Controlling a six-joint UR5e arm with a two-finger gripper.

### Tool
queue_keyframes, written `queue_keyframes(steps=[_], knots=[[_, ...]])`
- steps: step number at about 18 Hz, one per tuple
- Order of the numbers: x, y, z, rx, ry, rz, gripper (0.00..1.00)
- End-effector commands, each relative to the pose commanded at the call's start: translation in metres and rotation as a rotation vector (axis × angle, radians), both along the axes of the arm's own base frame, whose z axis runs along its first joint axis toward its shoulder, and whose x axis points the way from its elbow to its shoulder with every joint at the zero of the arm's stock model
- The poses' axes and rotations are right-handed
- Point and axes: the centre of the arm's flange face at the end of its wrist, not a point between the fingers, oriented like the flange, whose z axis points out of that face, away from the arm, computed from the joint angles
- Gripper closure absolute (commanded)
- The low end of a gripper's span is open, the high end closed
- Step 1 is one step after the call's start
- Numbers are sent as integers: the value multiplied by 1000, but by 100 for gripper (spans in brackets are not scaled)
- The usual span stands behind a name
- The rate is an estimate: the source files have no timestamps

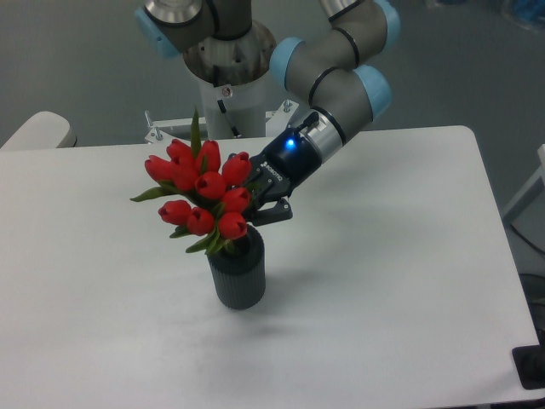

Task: Insert the flowers into the vase
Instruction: 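Push the bouquet stems down into the vase with the gripper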

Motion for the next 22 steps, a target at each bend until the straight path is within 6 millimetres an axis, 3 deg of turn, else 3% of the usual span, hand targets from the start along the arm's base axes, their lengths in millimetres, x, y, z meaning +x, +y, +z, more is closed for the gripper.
queue_keyframes(steps=[16, 22], knots=[[1, -3, -32, -35, -65, 6, 72], [-4, -4, -34, -38, -68, 12, 60]])
